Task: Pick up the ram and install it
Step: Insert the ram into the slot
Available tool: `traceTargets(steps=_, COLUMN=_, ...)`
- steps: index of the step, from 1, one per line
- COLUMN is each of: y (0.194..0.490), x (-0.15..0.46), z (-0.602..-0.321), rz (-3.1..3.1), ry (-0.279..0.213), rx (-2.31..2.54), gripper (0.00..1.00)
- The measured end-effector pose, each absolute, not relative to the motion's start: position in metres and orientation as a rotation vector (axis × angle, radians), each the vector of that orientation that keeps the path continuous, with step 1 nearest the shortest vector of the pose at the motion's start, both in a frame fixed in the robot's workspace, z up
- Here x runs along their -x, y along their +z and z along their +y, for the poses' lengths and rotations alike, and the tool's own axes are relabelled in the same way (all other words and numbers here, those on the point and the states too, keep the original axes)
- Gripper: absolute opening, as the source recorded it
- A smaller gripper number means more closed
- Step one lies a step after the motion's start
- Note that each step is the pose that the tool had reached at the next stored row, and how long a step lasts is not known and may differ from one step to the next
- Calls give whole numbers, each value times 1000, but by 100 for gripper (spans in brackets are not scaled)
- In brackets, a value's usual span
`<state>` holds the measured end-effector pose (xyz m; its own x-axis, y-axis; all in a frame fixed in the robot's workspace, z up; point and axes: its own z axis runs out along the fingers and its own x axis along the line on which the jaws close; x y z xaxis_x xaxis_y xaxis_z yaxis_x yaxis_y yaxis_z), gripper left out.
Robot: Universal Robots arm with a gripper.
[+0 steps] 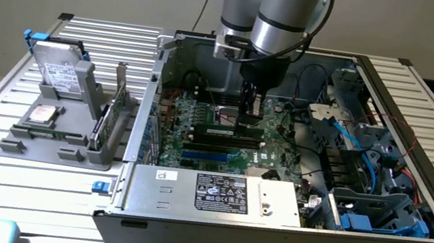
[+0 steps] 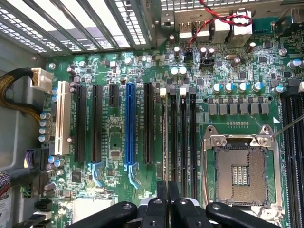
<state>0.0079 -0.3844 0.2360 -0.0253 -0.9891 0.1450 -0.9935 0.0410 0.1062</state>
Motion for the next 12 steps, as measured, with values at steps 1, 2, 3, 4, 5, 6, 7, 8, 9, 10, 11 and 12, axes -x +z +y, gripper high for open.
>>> traceTargets(steps=1, y=236, x=-8, z=-384, rz=-2130, ry=37, rx=-2059, gripper=12)
traceTargets(steps=2, y=235, x=-8, z=-384, rz=-2131, ry=36, rx=-2058, gripper=12)
traceTargets(steps=3, y=235, x=-8, z=-384, rz=-2132, ry=36, rx=-2057, gripper=12)
traceTargets(steps=4, y=235, x=-8, z=-384, rz=-2132, ry=36, rx=-2056, gripper=12)
traceTargets(steps=5, y=235, x=-8, z=-384, rz=-2133, ry=36, rx=-2056, gripper=12)
traceTargets(steps=6, y=234, x=-8, z=-384, rz=-2133, ry=35, rx=-2055, gripper=12)
traceTargets(steps=7, y=234, x=-8, z=-384, rz=-2132, ry=33, rx=-2054, gripper=12)
traceTargets(steps=8, y=234, x=-8, z=-384, rz=-2130, ry=31, rx=-2053, gripper=12)
traceTargets(steps=9, y=234, x=-8, z=-384, rz=-2129, ry=29, rx=-2052, gripper=12)
traceTargets(steps=10, y=234, x=-8, z=-384, rz=-2128, ry=27, rx=-2051, gripper=12)
traceTargets(steps=11, y=234, x=-8, z=-384, rz=-2128, ry=27, rx=-2051, gripper=12)
traceTargets(steps=12, y=234, x=-8, z=-384, rz=-2128, ry=27, rx=-2051, gripper=12)
